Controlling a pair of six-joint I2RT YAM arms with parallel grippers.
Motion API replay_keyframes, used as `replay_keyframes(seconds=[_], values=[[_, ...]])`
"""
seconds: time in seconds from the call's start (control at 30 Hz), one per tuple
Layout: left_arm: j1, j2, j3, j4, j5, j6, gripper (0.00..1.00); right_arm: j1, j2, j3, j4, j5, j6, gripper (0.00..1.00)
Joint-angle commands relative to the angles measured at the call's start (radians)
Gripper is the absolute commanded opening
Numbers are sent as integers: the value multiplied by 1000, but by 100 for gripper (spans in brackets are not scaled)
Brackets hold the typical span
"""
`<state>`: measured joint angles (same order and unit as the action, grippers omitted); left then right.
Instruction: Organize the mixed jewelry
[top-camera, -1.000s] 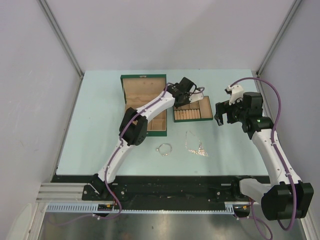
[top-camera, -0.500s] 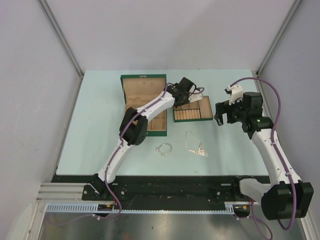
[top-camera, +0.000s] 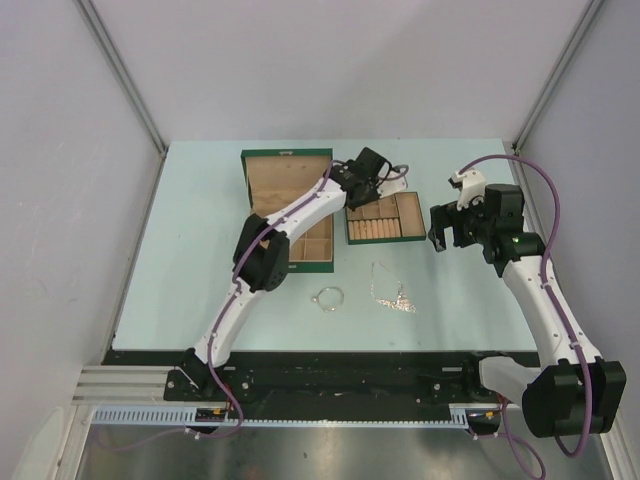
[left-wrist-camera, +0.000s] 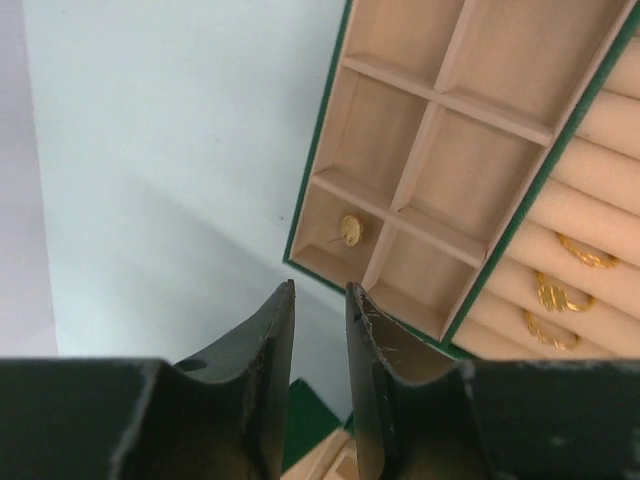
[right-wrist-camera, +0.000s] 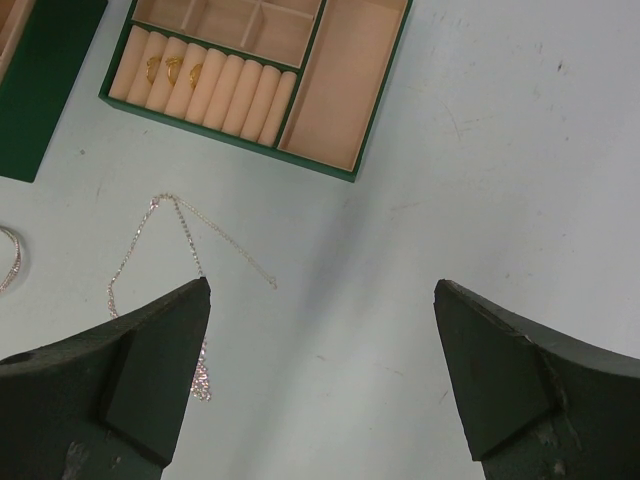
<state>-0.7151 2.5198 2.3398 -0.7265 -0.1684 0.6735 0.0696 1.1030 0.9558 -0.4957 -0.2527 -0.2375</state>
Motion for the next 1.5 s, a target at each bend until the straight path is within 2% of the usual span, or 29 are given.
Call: replay_keyframes(seconds=[0.0, 0.17, 0.27, 0.4, 0.7, 0.8, 0.9, 1.1, 1.47], values=[[-1, -183, -34, -1, 50, -63, 31, -1, -25, 1, 28, -5, -3, 100], [-1, -334, -149, -53, 160, -132, 31, -5, -37, 3, 20, -8, -3, 100], [0, -473, -325, -62, 262, -170, 32, -8, -37, 1, 16, -5, -3, 100], [-1, -656, -619, -41, 320, -186, 36, -11, -34, 3, 13, -11, -6, 100], [26, -1025, -1041, -33, 349, -212, 39, 5, -25, 1, 17, -3, -11, 100], [61, -1126, -1166, -22, 348, -213, 39, 19, -17, 1, 16, 0, -11, 100], [152, -1213, -1296, 21, 348, -212, 40, 35, -9, 3, 16, 12, -11, 100], [288, -1312, -1453, 30, 394, -147, 40, 62, 3, 3, 23, 39, -11, 100], [335, -1293, -1554, 55, 402, -94, 39, 87, 17, 1, 25, 55, -13, 100]])
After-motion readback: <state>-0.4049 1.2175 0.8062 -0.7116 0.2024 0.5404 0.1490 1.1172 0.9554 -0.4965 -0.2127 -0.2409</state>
